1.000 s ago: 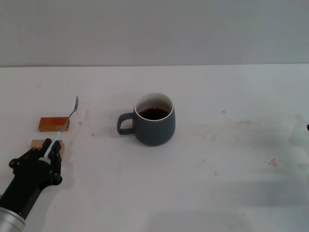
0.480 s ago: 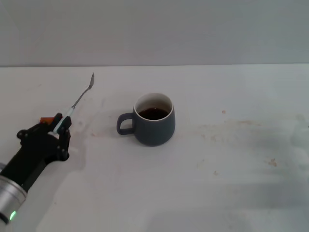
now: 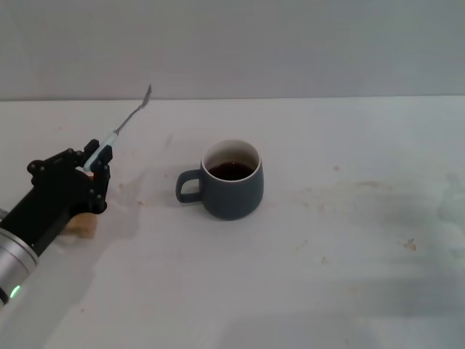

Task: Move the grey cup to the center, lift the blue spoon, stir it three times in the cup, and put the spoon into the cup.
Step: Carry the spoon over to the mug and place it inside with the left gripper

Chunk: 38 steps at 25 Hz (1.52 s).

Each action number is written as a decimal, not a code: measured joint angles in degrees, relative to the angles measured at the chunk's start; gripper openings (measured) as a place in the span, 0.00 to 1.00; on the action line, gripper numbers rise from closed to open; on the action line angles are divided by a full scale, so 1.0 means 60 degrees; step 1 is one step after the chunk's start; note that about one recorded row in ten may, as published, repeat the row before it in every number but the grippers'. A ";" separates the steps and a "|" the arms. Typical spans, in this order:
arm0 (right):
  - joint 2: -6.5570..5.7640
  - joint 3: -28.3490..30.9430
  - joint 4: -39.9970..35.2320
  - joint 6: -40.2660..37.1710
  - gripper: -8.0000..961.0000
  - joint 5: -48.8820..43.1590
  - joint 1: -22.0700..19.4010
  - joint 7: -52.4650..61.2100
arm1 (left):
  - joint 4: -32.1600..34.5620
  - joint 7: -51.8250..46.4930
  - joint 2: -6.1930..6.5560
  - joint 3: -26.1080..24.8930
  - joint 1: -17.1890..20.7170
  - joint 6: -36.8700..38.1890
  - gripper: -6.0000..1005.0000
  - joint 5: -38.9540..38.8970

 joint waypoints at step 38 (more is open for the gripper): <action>-0.0001 0.0100 0.0217 -0.0363 0.01 0.0039 -0.0331 0.0000 | -0.4144 -0.0107 0.0843 -0.0780 0.0159 -0.4839 0.14 0.0407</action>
